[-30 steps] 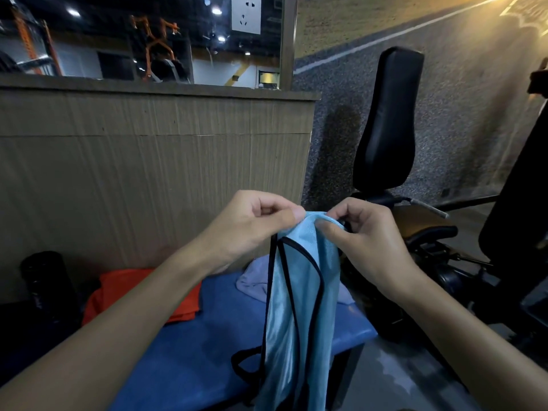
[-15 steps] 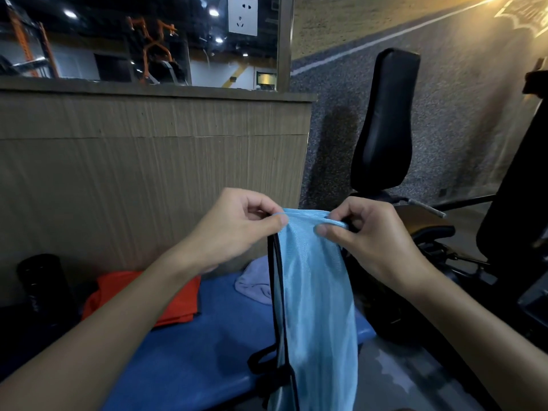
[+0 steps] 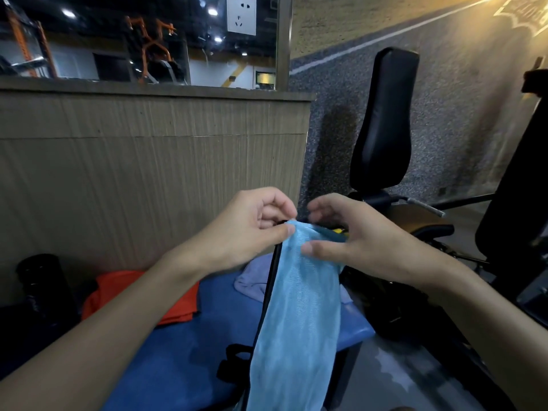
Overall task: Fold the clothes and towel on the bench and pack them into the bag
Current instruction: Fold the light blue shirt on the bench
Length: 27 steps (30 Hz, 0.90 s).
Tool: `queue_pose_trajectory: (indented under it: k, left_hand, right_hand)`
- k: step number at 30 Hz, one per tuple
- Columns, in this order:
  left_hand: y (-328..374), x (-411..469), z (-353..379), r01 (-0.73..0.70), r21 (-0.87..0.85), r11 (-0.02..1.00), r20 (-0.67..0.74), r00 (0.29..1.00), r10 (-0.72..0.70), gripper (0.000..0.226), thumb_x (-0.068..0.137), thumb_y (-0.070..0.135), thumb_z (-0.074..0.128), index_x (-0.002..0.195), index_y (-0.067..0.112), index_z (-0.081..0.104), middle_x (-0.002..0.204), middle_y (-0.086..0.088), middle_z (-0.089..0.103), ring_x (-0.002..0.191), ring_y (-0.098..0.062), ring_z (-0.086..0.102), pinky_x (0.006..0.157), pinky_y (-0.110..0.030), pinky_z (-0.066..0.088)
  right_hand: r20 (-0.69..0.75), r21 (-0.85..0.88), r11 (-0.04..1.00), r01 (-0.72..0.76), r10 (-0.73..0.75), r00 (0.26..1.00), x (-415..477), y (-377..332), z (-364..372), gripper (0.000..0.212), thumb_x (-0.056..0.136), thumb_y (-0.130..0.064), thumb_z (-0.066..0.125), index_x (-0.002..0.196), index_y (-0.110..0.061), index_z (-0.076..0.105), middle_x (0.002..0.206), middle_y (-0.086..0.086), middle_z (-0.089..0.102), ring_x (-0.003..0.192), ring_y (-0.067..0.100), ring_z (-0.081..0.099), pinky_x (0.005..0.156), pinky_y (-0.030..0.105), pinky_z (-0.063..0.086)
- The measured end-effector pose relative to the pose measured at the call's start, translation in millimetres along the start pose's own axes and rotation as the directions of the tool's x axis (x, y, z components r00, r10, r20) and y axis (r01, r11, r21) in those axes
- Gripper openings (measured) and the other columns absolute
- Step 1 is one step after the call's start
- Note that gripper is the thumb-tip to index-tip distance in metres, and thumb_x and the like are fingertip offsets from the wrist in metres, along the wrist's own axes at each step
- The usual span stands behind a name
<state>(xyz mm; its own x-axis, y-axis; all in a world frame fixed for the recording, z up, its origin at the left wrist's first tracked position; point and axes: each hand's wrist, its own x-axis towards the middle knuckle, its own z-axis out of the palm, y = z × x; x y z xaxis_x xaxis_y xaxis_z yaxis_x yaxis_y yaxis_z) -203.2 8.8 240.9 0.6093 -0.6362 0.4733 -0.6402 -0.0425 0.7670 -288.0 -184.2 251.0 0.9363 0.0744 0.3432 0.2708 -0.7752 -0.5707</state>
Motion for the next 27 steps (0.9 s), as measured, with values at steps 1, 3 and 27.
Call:
queue_pose_trajectory:
  k: [1,3,27]
  left_hand:
    - [0.0,0.1,0.6,-0.004,-0.001,1.000,-0.002,1.000,0.004,0.020,0.088,-0.001,0.070,0.089,0.018,0.063,0.085,-0.003,0.075,0.080,-0.014,0.071,0.078,-0.029,0.058]
    - [-0.1,0.0,0.4,-0.002,-0.030,1.000,-0.022,1.000,0.001,0.022,0.086,0.000,0.072,0.085,0.018,0.059,0.088,-0.012,0.074,0.079,-0.017,0.070,0.080,-0.036,0.058]
    - [-62.1,-47.5,15.2,0.236,-0.249,0.940,0.062,0.972,-0.227,0.026,0.094,0.019,0.068,0.095,-0.007,0.065,0.093,-0.017,0.072,0.089,-0.021,0.064,0.086,-0.039,0.053]
  right_hand:
    - [0.026,-0.016,1.000,0.002,-0.001,1.000,3.1,-6.0,0.8,0.062,0.073,-0.042,0.080,0.126,-0.021,0.055,0.104,-0.011,0.066,0.099,0.000,0.061,0.090,0.020,0.048]
    - [0.022,-0.080,0.996,0.038,-0.036,0.999,9.0,-12.4,5.2,0.043,0.080,-0.038,0.077,0.115,-0.018,0.064,0.088,-0.008,0.069,0.085,0.006,0.064,0.080,0.028,0.052]
    - [-0.314,0.019,0.996,0.089,-0.079,0.946,14.3,-15.5,7.5,0.009,0.094,-0.018,0.064,0.085,-0.018,0.061,0.074,-0.002,0.061,0.070,0.011,0.056,0.062,0.026,0.043]
